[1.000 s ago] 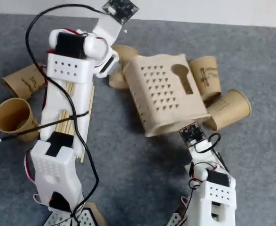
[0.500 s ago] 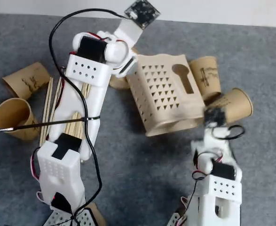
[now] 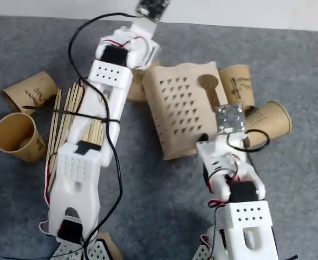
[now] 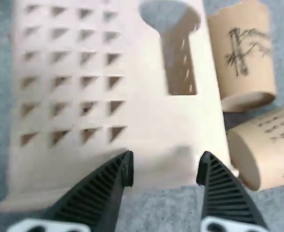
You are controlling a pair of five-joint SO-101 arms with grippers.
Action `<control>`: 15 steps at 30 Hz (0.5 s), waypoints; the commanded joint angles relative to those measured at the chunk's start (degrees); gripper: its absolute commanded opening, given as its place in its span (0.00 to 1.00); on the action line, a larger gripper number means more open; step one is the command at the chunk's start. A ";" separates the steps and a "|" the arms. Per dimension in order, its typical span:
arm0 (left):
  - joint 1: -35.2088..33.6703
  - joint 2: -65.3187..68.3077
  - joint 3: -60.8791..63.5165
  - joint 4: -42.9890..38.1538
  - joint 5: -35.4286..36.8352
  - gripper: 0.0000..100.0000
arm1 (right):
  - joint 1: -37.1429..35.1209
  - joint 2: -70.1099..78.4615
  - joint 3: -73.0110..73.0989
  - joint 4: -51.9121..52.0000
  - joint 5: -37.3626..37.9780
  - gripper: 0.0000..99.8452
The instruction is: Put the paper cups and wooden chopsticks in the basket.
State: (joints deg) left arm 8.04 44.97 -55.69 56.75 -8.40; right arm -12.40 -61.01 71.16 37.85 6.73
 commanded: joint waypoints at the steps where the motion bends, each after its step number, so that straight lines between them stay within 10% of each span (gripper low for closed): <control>1: -1.80 3.65 -8.57 -1.49 2.02 0.22 | -0.92 0.31 6.20 -6.55 3.96 0.22; 15: 11.38 8.04 -32.84 46.33 -2.55 0.22 | 10.15 0.04 19.38 -6.55 11.87 0.22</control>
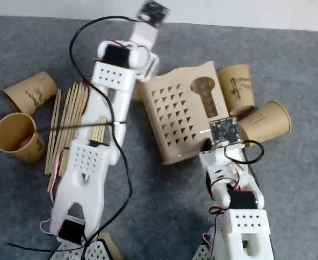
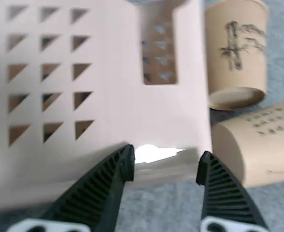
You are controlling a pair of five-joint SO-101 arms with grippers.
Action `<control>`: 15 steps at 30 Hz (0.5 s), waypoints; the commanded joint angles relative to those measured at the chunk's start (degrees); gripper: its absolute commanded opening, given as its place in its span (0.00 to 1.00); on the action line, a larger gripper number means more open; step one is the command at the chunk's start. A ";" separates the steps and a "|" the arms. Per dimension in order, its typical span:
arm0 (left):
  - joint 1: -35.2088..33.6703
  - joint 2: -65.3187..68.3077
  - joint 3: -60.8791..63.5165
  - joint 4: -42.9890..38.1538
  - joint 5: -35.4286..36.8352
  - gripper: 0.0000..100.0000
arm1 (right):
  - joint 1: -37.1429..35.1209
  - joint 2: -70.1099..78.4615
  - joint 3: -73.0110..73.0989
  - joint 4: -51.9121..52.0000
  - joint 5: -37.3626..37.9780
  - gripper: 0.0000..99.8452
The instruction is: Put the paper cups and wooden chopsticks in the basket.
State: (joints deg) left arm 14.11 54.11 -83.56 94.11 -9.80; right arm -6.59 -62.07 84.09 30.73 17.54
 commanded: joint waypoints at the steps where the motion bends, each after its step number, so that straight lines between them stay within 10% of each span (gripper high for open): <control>1: 6.46 -1.27 -3.91 8.70 -1.14 0.21 | 4.44 0.92 6.99 0.57 1.05 0.22; 15: 11.91 -21.32 25.19 8.44 -5.98 0.19 | 4.62 0.92 7.87 5.05 5.10 0.22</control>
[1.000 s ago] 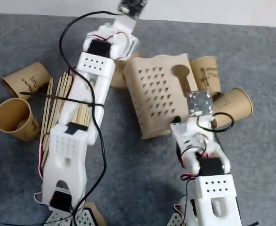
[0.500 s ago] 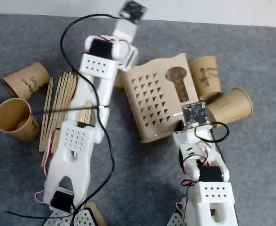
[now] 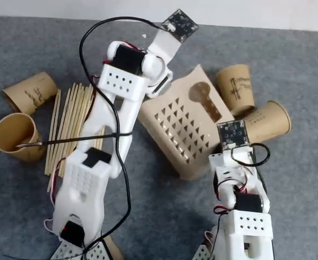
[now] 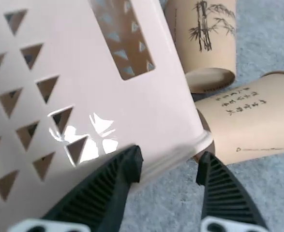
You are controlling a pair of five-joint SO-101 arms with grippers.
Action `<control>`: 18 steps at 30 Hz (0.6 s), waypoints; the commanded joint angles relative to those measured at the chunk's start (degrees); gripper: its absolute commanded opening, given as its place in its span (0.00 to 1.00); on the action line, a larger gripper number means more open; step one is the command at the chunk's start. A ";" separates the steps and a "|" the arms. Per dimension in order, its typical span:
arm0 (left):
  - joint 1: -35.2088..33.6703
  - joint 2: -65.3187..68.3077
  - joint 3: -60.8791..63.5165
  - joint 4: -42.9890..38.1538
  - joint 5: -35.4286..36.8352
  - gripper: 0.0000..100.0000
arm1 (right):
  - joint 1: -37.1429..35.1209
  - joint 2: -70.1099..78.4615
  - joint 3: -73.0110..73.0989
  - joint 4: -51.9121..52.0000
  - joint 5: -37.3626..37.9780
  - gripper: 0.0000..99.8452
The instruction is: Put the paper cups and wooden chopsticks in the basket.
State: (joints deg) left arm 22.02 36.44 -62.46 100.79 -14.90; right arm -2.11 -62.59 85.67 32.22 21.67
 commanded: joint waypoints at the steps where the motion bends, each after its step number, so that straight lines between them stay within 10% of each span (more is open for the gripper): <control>1: 4.00 -4.88 5.93 1.76 -0.97 0.19 | 0.13 1.45 6.29 3.65 0.97 0.22; 18: 17.45 -19.91 14.55 1.67 -6.07 0.19 | 15.16 1.45 5.67 6.64 0.79 0.22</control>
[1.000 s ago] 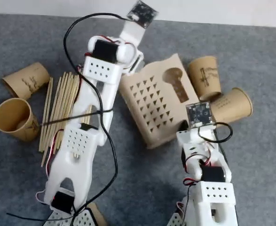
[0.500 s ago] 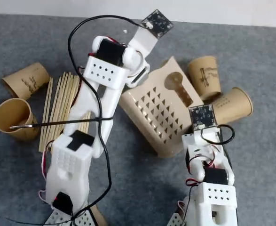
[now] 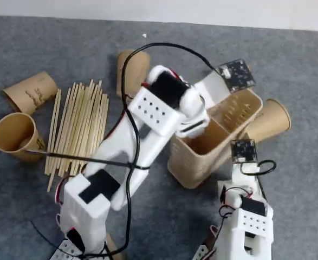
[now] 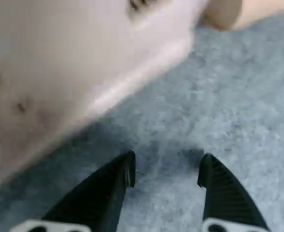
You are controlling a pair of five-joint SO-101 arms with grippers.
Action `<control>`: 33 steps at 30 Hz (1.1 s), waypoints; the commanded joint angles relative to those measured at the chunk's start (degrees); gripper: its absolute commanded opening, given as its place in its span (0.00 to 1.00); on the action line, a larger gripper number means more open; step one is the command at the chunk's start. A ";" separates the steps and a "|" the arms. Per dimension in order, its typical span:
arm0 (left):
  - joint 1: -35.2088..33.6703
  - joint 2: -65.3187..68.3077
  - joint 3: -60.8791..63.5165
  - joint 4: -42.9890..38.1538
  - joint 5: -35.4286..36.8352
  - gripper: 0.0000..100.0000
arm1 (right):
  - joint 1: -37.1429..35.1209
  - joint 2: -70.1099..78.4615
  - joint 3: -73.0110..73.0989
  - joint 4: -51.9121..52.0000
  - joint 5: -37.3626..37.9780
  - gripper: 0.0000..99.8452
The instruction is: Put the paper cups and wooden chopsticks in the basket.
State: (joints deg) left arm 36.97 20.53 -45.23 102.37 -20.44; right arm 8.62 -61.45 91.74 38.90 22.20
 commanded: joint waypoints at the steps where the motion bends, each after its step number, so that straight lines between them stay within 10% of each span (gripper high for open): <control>1: 2.51 -4.09 -3.56 0.09 -0.53 0.19 | 5.23 0.31 -0.48 -0.13 -0.70 0.22; 11: -1.89 -3.65 -3.56 0.09 -0.35 0.19 | 11.56 0.22 -18.42 1.80 -14.68 0.22; 19: -12.53 2.42 -4.53 0.00 -0.53 0.19 | 21.76 0.22 -39.16 16.22 -14.86 0.22; 33: -11.91 1.01 -10.51 0.09 -0.53 0.19 | 34.95 0.22 -43.82 17.19 -14.68 0.22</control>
State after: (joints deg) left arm 24.92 23.78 -53.93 102.37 -20.62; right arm 39.65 -61.10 50.68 56.22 7.96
